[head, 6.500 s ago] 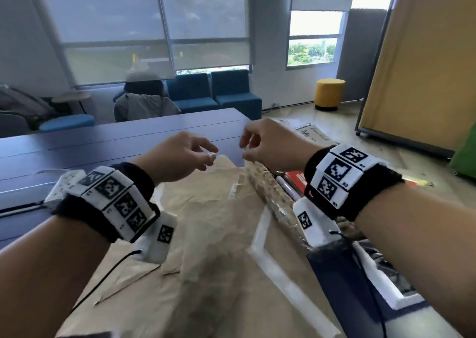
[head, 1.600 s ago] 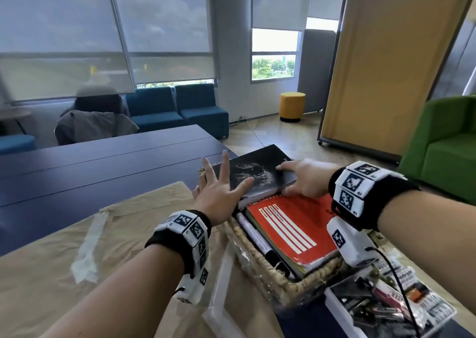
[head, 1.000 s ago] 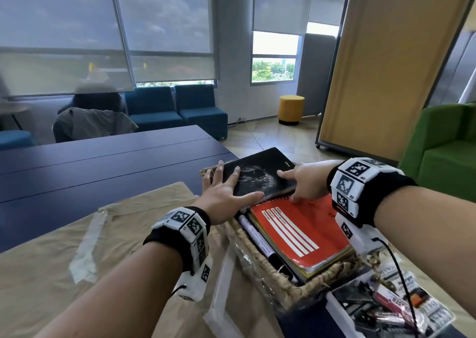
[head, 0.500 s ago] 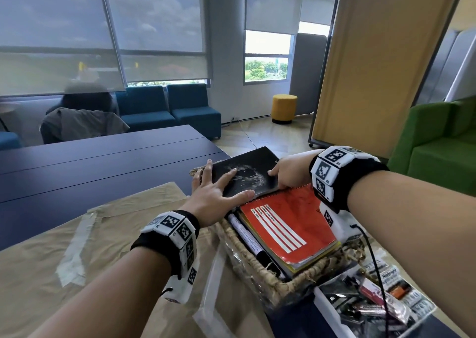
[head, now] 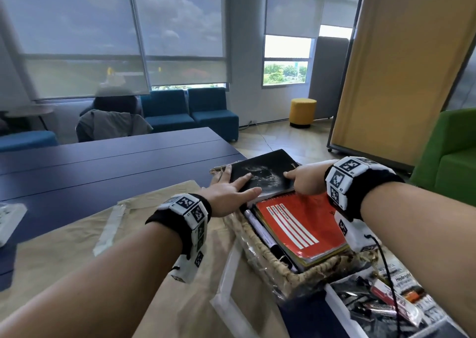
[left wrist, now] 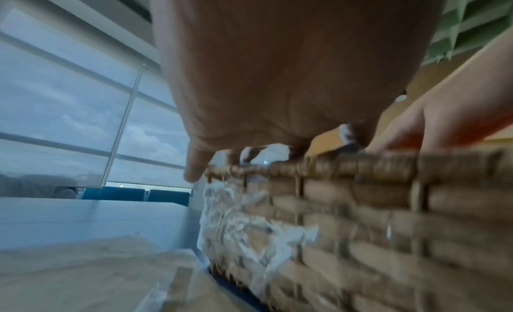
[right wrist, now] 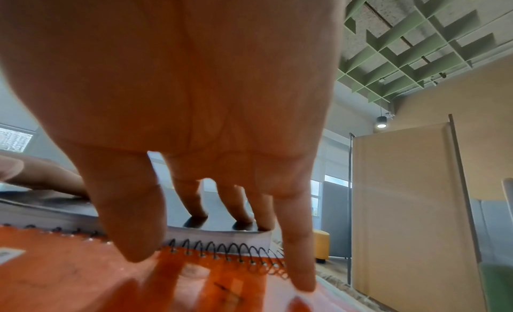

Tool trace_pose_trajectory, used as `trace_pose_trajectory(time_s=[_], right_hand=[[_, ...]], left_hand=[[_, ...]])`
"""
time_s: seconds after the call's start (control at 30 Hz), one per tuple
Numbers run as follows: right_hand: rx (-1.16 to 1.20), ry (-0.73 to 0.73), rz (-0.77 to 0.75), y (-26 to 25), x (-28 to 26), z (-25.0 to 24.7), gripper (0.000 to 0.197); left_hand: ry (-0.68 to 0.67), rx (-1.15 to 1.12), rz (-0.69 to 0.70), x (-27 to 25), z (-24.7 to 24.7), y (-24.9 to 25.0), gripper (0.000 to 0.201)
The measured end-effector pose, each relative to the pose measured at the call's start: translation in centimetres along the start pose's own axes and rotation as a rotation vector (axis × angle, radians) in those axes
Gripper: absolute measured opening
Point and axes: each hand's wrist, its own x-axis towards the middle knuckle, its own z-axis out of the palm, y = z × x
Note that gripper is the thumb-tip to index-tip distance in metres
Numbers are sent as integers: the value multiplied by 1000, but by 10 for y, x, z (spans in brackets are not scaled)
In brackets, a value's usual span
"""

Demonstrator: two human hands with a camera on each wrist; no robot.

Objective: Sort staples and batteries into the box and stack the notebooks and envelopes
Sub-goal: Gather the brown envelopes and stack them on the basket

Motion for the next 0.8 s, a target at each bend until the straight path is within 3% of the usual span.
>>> trace_pose_trajectory(time_s=[0.17,0.23,0.37,0.5,0.57,0.67,0.8], right_hand=[[37,52,-35,-12,-17,0,47],[74,114,-105,-28,-25,-1,49],[159,194,-299,-62,-46,-6,44],[218,231,-471,-109,-74,-7,26],[195,153,-502,-131,-83,0,25],[10,-98,-489,-162,-86,25,38],[-154,-212,-445,-172,-80,60,44]], left_hand=[[174,-44,227,-28,-18,-28,47],[239,-76,226,-44,-19,-54,36],[265,-132,20,-75,-19,-97,16],[36,-110,-308,-101,-8,-136,34],[-31,-146,-366,-113,-1,-149,43],[-29,-224,-385,-126,7,-162,56],[-66,-467,-373,-131,8,-151,37]])
